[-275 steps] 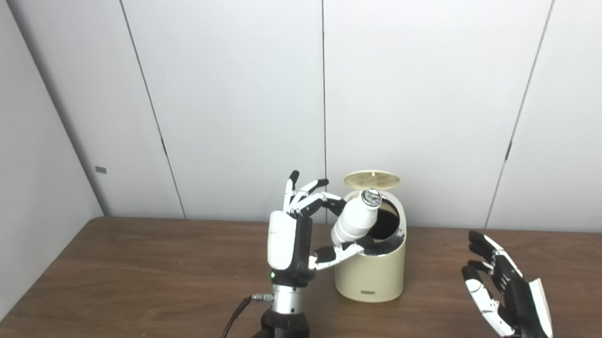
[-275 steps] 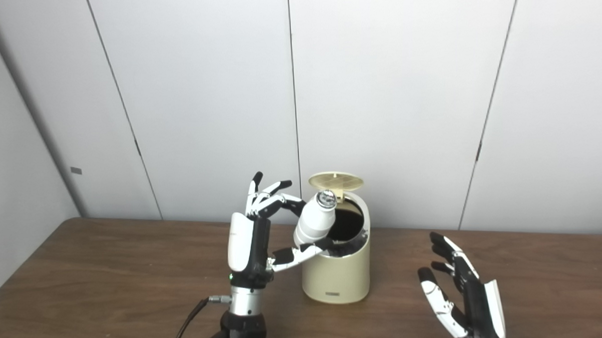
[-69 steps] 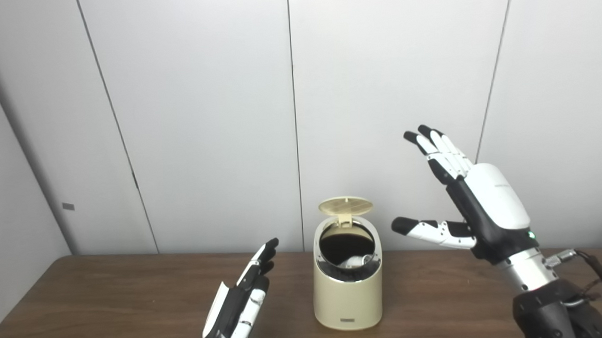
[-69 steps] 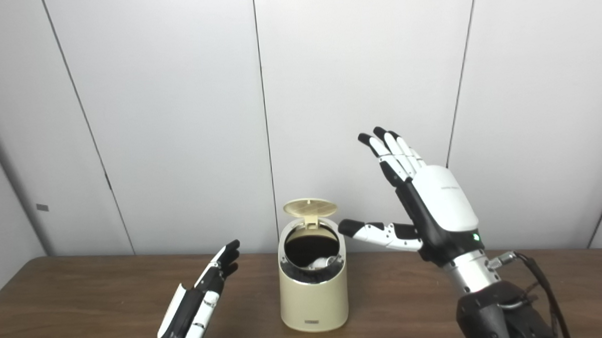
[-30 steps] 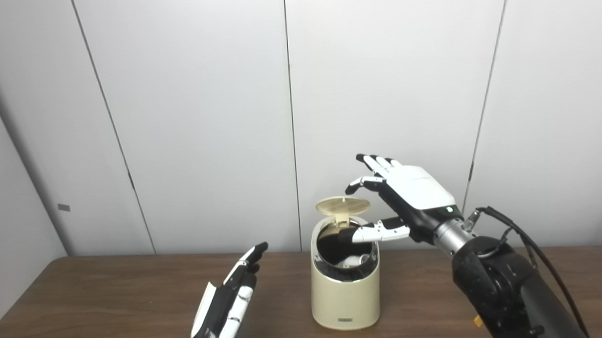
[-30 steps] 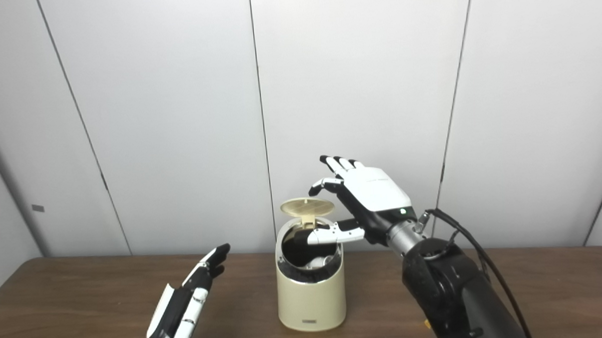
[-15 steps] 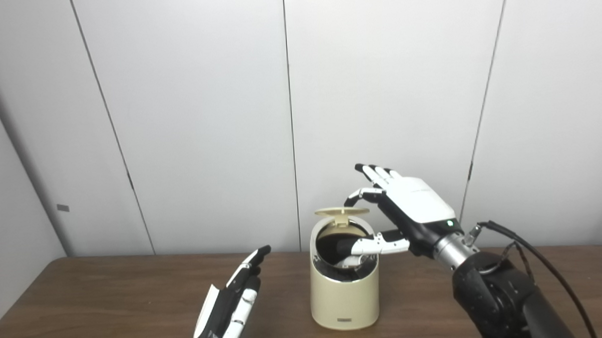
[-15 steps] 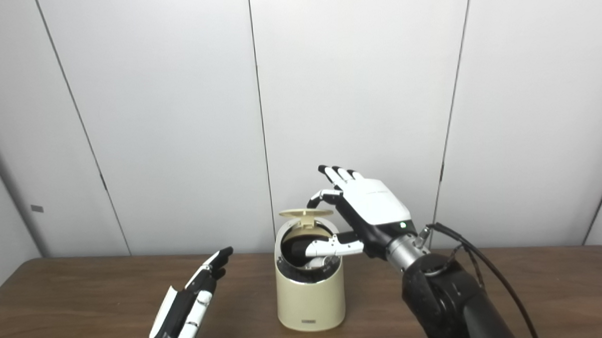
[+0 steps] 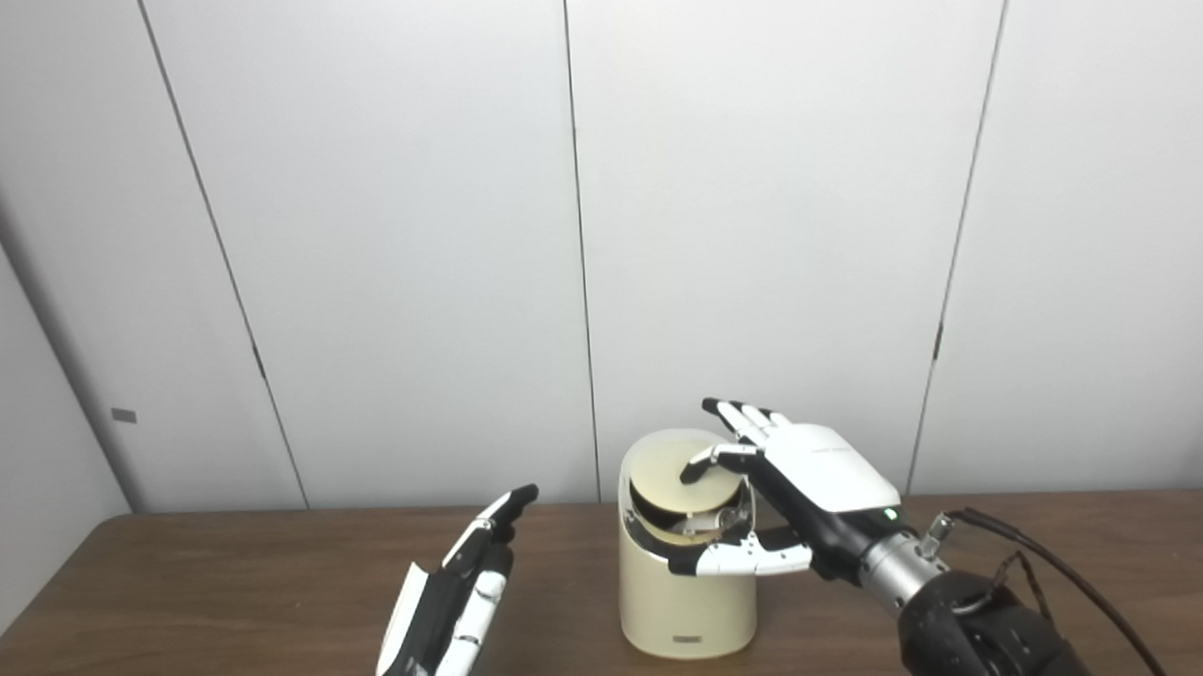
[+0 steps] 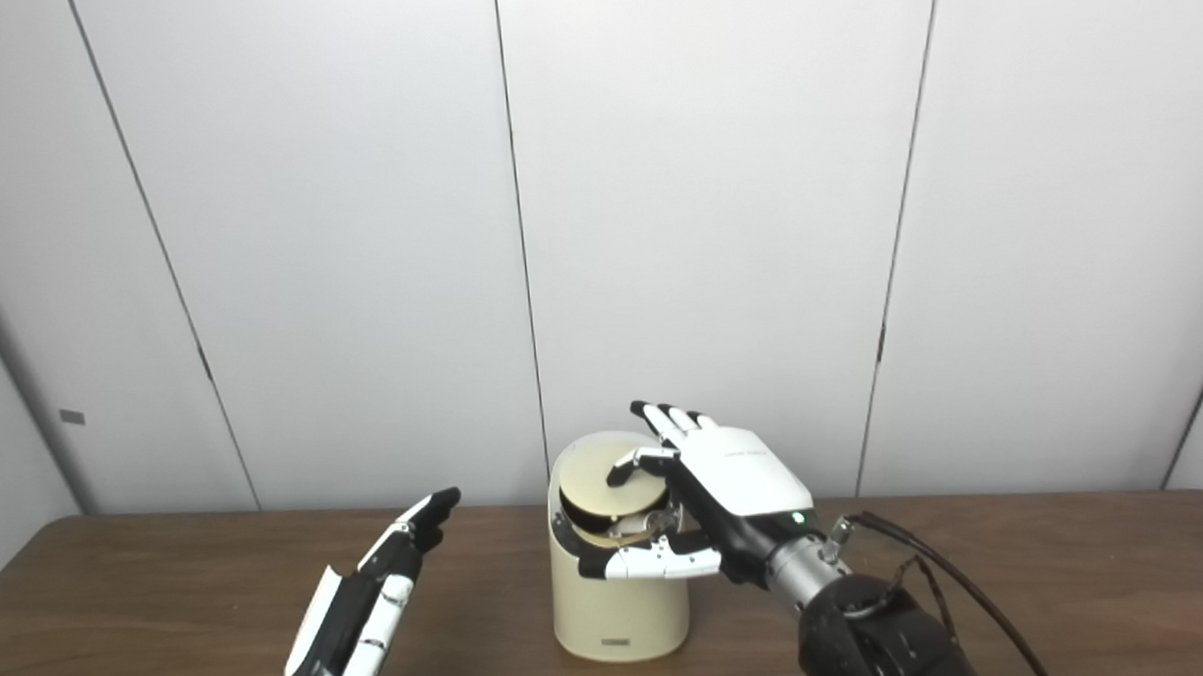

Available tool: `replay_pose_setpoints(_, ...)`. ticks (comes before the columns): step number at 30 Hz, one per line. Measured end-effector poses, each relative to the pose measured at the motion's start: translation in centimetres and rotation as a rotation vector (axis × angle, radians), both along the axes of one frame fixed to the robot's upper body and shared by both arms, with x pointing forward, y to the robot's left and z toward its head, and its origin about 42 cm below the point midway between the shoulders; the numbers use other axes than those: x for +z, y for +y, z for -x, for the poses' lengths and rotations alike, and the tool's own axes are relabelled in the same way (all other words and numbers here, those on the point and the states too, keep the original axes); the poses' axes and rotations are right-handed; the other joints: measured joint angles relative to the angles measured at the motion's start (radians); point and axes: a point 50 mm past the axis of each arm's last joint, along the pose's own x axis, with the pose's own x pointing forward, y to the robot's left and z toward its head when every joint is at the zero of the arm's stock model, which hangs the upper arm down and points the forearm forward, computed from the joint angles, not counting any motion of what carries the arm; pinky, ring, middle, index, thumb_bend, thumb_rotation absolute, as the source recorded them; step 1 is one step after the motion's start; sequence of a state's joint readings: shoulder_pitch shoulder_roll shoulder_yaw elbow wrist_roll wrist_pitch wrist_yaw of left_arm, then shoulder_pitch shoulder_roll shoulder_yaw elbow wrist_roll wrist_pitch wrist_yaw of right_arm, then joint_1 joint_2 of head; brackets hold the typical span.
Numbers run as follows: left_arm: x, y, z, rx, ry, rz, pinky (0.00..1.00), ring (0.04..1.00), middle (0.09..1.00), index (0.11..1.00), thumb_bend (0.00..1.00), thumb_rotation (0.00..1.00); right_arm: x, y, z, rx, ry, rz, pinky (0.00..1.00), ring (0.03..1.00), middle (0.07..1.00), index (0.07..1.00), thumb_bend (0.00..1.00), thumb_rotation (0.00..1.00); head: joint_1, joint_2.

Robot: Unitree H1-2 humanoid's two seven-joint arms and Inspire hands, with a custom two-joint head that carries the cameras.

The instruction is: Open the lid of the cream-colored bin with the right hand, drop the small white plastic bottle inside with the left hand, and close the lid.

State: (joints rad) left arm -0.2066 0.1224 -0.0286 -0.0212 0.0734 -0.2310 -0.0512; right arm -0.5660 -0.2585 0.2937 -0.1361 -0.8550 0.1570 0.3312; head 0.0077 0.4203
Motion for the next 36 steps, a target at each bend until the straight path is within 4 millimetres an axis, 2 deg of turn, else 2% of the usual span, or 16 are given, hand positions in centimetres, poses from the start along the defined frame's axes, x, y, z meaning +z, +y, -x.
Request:
replay_pose_setpoints(8, 0.5, 0.1, 0.2, 0.012, 0.004, 0.008, 0.92, 0.939, 0.933, 0.911, 0.57, 0.97, -0.5, -0.2, -0.1, -0.008, 0.044, -0.041, 1.0, 1.0, 1.0, 0.722, 0.88, 0.95, 0.003, 0.017)
replay_pose_setpoints(11, 0.8, 0.2, 0.5, 0.018, -0.004, 0.015, 0.92, 0.94, 0.932, 0.915, 0.56, 0.97, -1.4, -0.4, -0.2, -0.019, 0.071, -0.045, 1.0, 1.0, 1.0, 0.722, 0.88, 0.96, 0.006, 0.02)
replay_pose_setpoints(15, 1.0, 0.3, 0.5, 0.021, -0.007, 0.022, 0.94, 0.95, 0.939, 0.918, 0.55, 0.97, -1.7, -0.3, -0.2, -0.024, 0.064, -0.049, 1.0, 1.0, 1.0, 0.723, 0.88, 0.97, 0.005, 0.025)
replay_pose_setpoints(29, 2.3, 0.3, 1.2, 0.015, -0.007, 0.061, 0.95, 0.948, 0.938, 0.913, 0.54, 0.94, -3.0, 0.1, -0.4, -0.036, 0.063, -0.038, 1.0, 1.0, 1.0, 0.733, 0.91, 0.96, 0.021, 0.075)
replay_pose_setpoints(36, 2.7, 0.3, 1.5, 0.021, -0.012, 0.066, 0.94, 0.935, 0.928, 0.901, 0.54, 0.94, -4.0, 1.2, -0.8, -0.036, 0.044, -0.017, 1.0, 1.0, 1.0, 0.729, 0.98, 1.0, 0.028, 0.077)
